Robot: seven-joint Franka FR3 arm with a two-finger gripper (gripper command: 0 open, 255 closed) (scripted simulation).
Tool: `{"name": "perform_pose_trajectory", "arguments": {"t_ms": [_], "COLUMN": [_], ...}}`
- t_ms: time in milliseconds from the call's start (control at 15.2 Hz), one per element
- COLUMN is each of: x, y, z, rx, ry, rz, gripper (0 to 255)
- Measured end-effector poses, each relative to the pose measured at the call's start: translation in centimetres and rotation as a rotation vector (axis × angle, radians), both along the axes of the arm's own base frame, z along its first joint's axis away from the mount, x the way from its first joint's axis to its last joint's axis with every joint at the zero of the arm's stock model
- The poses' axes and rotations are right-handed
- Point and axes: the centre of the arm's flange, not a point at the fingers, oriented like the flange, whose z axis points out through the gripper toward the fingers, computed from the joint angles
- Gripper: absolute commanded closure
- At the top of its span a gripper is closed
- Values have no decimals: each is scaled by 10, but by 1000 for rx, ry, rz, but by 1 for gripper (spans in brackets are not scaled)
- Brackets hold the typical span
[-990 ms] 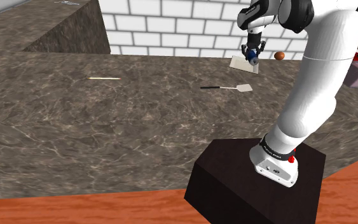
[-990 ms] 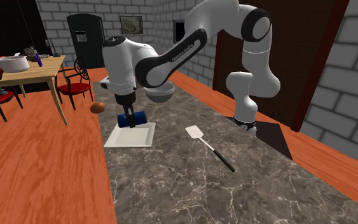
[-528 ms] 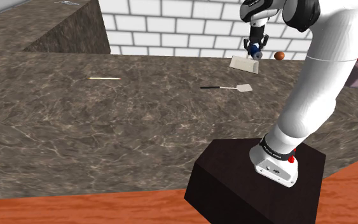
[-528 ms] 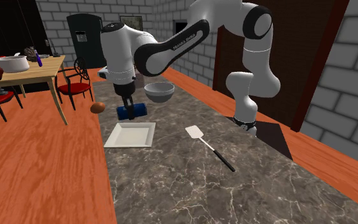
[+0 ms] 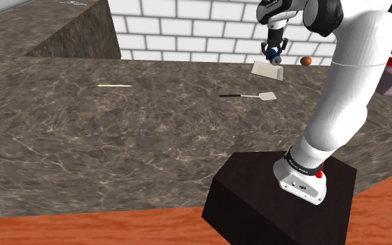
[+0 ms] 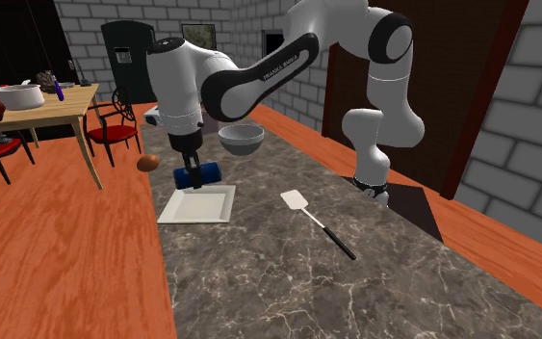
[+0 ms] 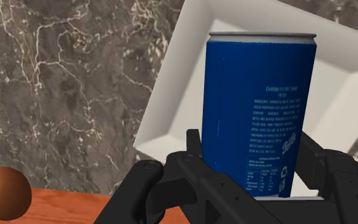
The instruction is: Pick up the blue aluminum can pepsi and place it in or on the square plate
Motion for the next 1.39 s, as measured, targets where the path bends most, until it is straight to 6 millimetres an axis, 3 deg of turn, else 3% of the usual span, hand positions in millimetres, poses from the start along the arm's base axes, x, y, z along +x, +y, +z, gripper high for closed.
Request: {"name": "perform_pose_trajectory", "arguments": {"t_ms": [594, 990, 1056, 1386], "x": [0, 0, 0, 0], "y": [0, 0, 0, 0], "z": [-50, -56, -56, -55], "rx": [0, 0, 0, 0], "ry": [0, 0, 0, 0], "rz": [0, 0, 0, 0], "gripper": [255, 255, 0, 0]}}
